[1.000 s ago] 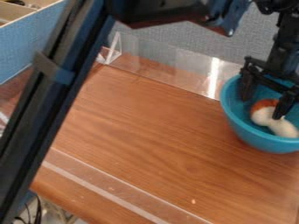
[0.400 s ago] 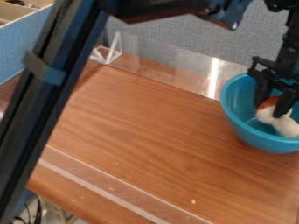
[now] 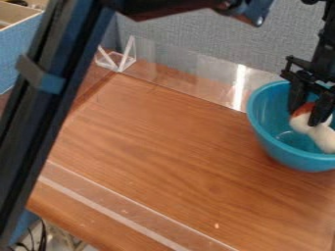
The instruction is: Remove the mushroom from inside the blue bowl and put it on the table
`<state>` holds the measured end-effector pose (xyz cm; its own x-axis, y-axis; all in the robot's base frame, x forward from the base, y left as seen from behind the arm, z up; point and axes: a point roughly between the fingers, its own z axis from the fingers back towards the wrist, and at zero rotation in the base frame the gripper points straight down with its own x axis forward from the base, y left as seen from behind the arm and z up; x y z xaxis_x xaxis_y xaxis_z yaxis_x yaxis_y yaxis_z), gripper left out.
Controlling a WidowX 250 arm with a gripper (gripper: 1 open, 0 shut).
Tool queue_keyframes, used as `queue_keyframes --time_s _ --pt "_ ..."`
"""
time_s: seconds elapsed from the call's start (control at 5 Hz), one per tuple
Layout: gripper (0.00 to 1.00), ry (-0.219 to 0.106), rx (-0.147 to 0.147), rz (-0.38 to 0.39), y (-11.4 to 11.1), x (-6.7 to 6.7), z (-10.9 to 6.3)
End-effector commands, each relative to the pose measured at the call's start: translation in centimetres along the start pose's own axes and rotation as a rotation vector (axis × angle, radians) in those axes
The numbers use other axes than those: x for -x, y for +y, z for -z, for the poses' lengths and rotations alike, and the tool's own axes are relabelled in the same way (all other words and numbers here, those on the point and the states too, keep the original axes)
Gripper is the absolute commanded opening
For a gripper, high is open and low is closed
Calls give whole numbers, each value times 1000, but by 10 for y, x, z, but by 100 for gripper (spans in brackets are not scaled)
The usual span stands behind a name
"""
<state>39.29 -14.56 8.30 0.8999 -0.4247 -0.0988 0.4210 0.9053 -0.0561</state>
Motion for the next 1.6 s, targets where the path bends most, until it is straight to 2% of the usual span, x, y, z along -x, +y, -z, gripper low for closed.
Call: queue_keyframes --time_s 0.0,0.4,0.8,1.2,1.4 --pt "0 -113 -8 82 -15 -3 -38" --pt "0 -99 1 164 -14 -4 -30" --pt "0 -94 17 90 4 -2 -15" --pt "0 -84 1 229 -16 30 -27" --pt "0 -67 -3 305 -9 47 -30"
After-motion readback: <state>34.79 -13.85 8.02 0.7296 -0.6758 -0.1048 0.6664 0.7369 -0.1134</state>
